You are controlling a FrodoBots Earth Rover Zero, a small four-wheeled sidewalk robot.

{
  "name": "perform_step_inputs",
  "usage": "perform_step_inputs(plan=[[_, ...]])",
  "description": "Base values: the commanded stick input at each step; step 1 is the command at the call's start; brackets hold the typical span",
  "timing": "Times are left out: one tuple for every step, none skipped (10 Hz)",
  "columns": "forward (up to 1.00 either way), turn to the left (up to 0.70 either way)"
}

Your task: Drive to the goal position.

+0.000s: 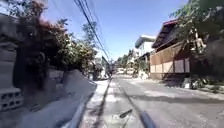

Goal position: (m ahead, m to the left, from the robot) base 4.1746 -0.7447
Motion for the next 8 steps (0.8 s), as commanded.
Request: perform_step_inputs(plan=[[0.7, -0.32], [0.7, -0.26], [0.7, -0.2], [0.7, -0.14], [0.7, -0.08], [0.7, -0.02], [0.7, 0.0], [0.7, 0.0]])
